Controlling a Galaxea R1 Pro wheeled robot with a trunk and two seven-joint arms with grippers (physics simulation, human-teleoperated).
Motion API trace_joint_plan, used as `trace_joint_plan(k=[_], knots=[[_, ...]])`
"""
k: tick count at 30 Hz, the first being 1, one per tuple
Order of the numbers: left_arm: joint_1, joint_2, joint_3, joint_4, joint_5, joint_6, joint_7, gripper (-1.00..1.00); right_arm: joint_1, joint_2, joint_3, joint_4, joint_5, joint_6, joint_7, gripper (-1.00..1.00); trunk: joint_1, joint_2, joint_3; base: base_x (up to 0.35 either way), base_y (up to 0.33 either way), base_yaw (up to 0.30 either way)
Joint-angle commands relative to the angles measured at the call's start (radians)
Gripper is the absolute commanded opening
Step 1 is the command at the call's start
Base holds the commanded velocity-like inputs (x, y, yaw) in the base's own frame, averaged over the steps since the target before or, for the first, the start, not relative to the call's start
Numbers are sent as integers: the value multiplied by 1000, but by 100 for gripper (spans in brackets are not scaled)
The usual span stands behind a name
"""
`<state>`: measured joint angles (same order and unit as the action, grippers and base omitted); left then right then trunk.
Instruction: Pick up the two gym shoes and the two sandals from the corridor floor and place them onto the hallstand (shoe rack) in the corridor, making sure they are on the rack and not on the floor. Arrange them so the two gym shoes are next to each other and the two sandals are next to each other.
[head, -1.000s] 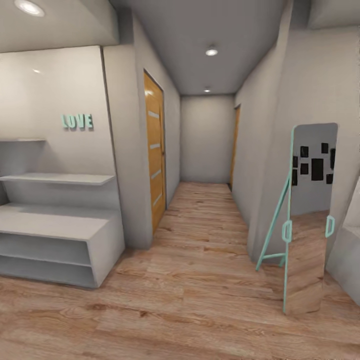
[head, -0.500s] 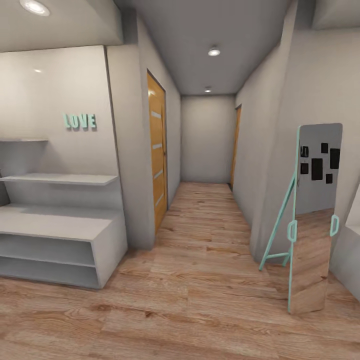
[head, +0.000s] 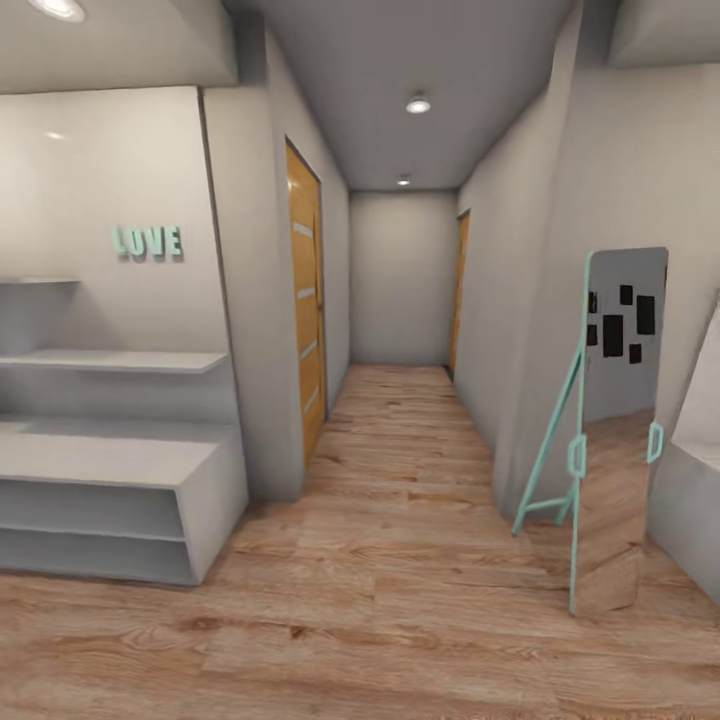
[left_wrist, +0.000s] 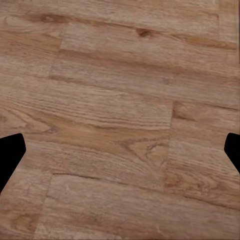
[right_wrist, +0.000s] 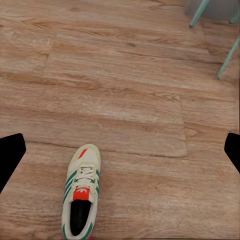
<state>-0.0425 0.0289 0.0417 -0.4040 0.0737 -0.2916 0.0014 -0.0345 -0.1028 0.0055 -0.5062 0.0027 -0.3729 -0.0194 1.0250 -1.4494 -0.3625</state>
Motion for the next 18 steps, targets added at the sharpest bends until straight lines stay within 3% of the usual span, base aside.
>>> trace_joint_plan(k=[1,18], knots=[[0,0,-2,1,8,-3,0,100,-1,0,1,1,0,-3,-2,100,0,-1,-1,0,138,-182],[0,-1,-2,1,8,-3,0,100,-1,0,1,0,0,-3,-3,100,0,-1,-1,0,34,-45]])
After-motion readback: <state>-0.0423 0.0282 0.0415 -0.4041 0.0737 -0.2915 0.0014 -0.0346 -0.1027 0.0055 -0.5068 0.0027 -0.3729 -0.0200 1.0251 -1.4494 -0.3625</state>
